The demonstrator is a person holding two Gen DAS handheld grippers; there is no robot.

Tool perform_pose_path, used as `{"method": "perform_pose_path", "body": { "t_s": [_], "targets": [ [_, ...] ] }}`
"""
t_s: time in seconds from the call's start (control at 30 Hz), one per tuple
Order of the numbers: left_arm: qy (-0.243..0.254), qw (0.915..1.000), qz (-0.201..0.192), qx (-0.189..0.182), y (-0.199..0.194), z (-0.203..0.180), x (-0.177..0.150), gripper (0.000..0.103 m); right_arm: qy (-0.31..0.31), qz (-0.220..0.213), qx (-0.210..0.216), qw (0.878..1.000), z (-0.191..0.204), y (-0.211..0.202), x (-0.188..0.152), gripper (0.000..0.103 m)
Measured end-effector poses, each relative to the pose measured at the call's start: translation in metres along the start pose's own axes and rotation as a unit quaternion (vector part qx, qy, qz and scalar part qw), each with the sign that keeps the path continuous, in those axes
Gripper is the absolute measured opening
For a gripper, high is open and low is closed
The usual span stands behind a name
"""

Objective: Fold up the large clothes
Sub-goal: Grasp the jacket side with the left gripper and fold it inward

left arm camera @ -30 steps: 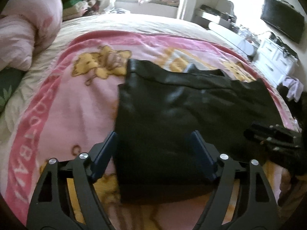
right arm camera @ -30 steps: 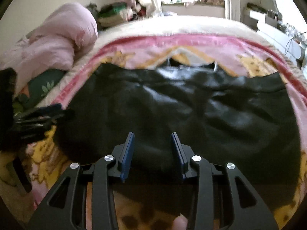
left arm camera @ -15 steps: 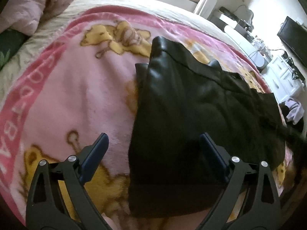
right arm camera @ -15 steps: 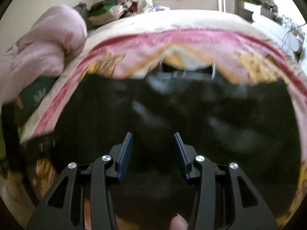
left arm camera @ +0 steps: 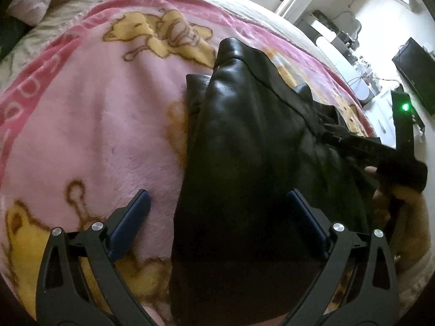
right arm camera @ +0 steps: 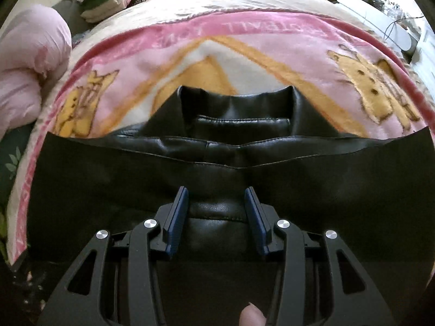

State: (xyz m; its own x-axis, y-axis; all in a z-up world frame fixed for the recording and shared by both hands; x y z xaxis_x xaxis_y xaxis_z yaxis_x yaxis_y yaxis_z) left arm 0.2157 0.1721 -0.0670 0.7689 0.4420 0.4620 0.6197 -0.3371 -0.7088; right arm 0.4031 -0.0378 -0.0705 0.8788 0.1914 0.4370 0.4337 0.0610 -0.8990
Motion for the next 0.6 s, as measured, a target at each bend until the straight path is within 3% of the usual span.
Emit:
{"method": "perform_pose_path", "body": {
  "t_s": [0.17, 0.3, 0.37, 0.47, 0.53, 0.6],
  "targets": [
    [-0.006, 0.9999, -0.001, -0.015, 0.007, -0.001, 0.004, 0.093, 0.012, -0.007, 0.02, 1.0, -0.005, -0.009, 0.0, 0.042],
    [-0.009, 0.9987, 0.003, -0.049, 0.009, -0.005, 0.005, 0.072, 0.006, -0.069, 0.067, 0.995, -0.013, -0.066, -0.014, 0.04],
    [-0.003, 0.9988, 0.004, -0.05, 0.007, -0.009, 0.006, 0.069, -0.034, -0.083, 0.055, 0.994, -0.006, -0.086, -0.038, 0.04],
    [-0.01, 0.9984, 0.006, -0.055, 0.009, -0.006, 0.01, 0.069, -0.065, -0.08, 0.044, 0.994, 0.001, -0.091, -0.07, 0.04],
    [-0.016, 0.9981, 0.007, -0.059, 0.01, -0.003, 0.013, 0.069, -0.068, -0.049, 0.034, 0.996, 0.002, -0.074, -0.09, 0.039],
    [-0.017, 0.9979, 0.008, -0.062, 0.012, -0.001, 0.015, 0.068, -0.068, -0.049, 0.036, 0.996, 0.001, -0.064, -0.097, 0.039]
  ]
}}
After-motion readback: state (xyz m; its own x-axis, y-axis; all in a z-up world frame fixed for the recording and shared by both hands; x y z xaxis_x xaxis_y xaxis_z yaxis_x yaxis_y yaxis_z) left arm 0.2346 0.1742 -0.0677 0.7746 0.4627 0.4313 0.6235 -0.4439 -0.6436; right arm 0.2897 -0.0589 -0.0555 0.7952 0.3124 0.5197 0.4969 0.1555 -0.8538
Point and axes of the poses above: each gripper's, at about its wrist camera, not at the fingertips, and y roughly the way its jaws point, z to its left, x to its top, the point moved 2 cm from there along y, roughly the way its jaws point, and after that the axes turned 10 degrees about -x, right-handed, at the moved point
